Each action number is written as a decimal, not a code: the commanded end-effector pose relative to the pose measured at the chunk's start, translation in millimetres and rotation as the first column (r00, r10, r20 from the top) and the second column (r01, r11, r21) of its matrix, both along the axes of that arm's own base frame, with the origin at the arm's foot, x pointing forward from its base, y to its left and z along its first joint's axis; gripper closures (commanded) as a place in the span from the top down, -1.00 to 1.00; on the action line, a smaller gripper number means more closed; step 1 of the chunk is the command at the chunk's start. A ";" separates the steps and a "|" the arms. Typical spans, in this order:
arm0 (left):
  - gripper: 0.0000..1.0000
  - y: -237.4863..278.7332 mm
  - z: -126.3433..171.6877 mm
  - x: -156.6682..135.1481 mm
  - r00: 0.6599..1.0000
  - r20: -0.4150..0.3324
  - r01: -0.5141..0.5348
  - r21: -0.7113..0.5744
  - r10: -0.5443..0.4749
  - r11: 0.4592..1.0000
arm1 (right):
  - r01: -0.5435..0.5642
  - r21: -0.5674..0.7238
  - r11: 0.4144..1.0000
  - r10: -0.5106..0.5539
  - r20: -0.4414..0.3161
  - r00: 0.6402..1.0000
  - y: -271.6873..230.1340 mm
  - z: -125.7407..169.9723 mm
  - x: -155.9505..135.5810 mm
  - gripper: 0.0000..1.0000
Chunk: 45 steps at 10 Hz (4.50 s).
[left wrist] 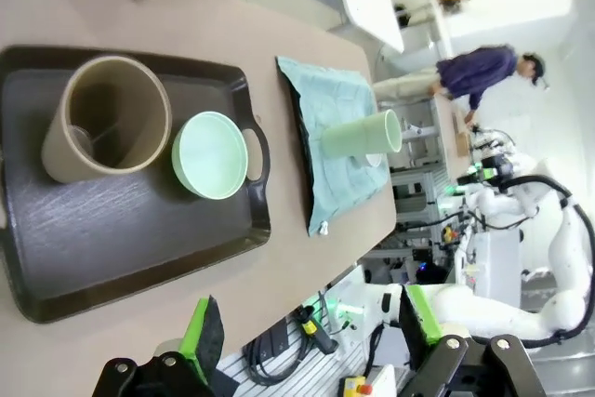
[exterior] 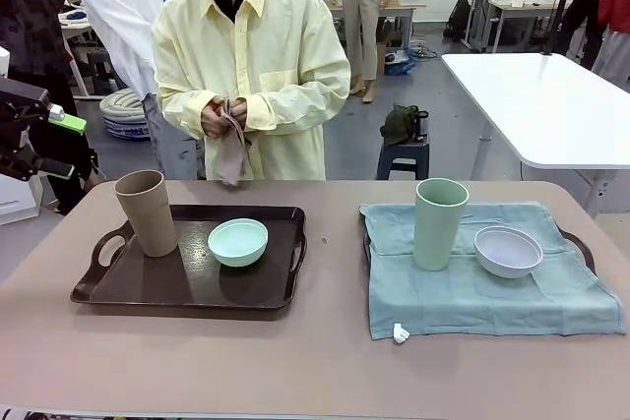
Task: Set up a tray with a mat and arrange the tableware.
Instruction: Pick up the Picnic Bowl and Reusable plastic cup from the Handle tray in front of the human's position and hold them in the air.
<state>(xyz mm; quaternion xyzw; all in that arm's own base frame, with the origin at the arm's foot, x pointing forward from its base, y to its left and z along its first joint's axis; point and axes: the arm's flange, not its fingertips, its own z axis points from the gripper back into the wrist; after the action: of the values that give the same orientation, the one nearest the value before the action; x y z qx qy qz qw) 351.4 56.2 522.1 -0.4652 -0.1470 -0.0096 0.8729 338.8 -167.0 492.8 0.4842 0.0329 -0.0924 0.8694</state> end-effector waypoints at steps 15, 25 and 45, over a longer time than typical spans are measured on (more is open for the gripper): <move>1.00 15.1 96.9 43.5 0.620 0.260 0.621 0.413 -0.740 0.666 | -0.028 -0.703 0.710 0.133 0.095 0.987 472.7 40.1 91.2 1.00; 1.00 -18.1 61.5 71.6 0.097 0.373 0.489 0.790 -0.923 0.370 | -0.059 -0.800 0.597 0.267 0.130 0.955 576.9 26.1 88.4 1.00; 1.00 64.0 -81.0 154.5 0.171 0.436 0.590 0.673 -0.884 0.446 | -0.178 -0.794 0.582 0.335 0.035 0.942 665.3 -89.6 132.3 1.00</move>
<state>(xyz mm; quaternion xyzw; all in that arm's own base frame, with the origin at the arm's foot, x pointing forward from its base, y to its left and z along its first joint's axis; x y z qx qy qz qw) 503.9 117.1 457.0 -0.2656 -0.2183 -0.6544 0.6734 473.1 500.8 410.9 0.0484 -0.0139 0.0655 0.9966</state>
